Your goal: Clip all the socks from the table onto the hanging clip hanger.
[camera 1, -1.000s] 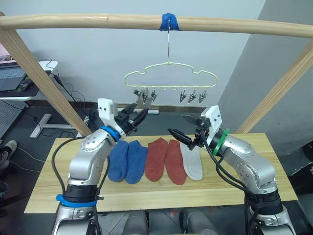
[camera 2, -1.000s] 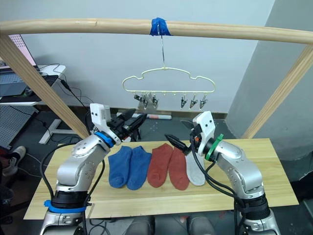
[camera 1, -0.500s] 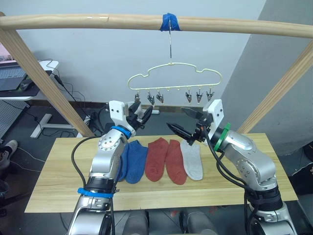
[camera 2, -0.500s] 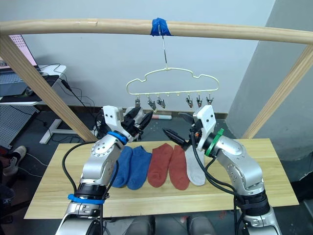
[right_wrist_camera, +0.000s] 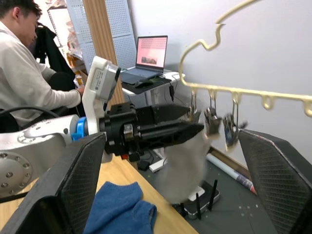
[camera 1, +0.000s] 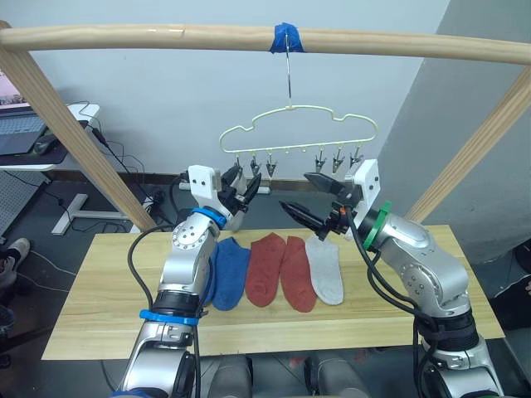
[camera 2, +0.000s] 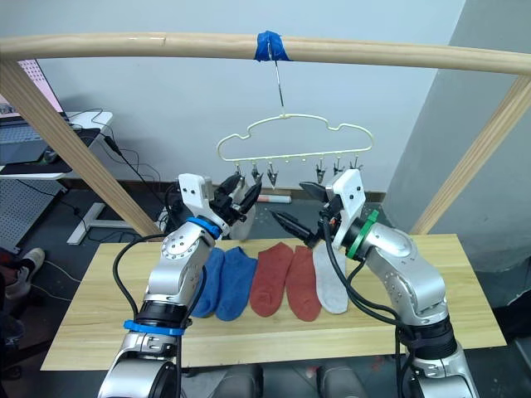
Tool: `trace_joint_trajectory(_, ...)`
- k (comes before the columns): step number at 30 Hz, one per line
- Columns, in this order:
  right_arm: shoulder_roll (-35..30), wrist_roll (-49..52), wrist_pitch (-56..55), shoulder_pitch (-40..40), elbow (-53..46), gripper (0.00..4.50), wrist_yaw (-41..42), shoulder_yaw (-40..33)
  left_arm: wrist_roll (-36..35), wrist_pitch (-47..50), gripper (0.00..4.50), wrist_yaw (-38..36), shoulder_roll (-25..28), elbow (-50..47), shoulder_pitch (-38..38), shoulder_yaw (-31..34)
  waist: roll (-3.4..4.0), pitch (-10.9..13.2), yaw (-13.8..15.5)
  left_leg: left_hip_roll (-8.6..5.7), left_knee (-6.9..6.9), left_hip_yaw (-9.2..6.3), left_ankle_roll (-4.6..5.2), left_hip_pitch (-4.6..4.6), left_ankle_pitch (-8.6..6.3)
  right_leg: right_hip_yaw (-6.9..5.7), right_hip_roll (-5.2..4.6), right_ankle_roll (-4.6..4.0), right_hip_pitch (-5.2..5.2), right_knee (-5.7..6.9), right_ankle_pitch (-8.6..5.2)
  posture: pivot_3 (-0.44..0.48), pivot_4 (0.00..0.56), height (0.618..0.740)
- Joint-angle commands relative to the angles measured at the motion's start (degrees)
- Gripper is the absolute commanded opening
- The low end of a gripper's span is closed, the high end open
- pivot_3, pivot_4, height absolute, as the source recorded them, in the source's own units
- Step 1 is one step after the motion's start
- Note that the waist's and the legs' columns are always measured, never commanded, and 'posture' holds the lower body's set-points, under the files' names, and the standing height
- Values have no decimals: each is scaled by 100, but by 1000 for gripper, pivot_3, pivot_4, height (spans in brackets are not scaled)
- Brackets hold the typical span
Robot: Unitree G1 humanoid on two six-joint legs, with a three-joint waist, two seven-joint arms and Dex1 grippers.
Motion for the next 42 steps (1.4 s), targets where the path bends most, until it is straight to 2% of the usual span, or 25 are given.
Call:
trace_joint_trajectory(1, -5, 126, -49, -90, -288, 4500, -30, -103, 24, -142, 2838, -22, -7, -26, -103, 50, 0, 0, 0, 0, 0, -1, 0, 0, 0, 0, 0, 0, 0, 2, 0, -20, 138, 740)
trace_joint_trajectory(11, -33, 234, 15, -184, -363, 4500, -106, -122, 2, -201, 2838, -48, -84, -21, -82, 45, 0, 0, -3, -1, 24, -2, 1, 0, 0, 0, 2, 0, 0, 25, 0, -20, 139, 740)
trace_joint_trajectory(14, -45, 240, 15, -158, -373, 4500, -123, -107, 20, -187, 2328, -1, -79, -138, -17, 65, 0, 0, -4, 0, 31, -3, 1, -1, 0, 0, 3, 0, 0, 29, 0, -22, 139, 740)
trace_joint_trajectory(17, -43, 238, 9, -160, -360, 4500, -132, -97, 34, -167, 1410, 21, -71, -152, -6, 69, 0, 0, -6, 0, 39, -3, 1, -2, 0, 1, 5, 0, 0, 32, 0, -23, 136, 740)
trace_joint_trajectory(25, -54, 224, -9, -133, -365, 4500, -138, -87, 78, 35, 1410, 127, -80, -726, 469, -21, 0, 0, -11, 2, 44, -6, 1, -3, 0, 1, 7, 0, 1, 35, 0, -23, 134, 740)
trace_joint_trajectory(42, -76, 207, -46, -191, -406, 4500, -103, -36, 195, -532, 1410, 162, -137, 510, -236, 110, 0, -1, -15, 1, 60, -6, 1, -4, 0, 1, 9, 1, 6, 35, 1, -40, 119, 740)
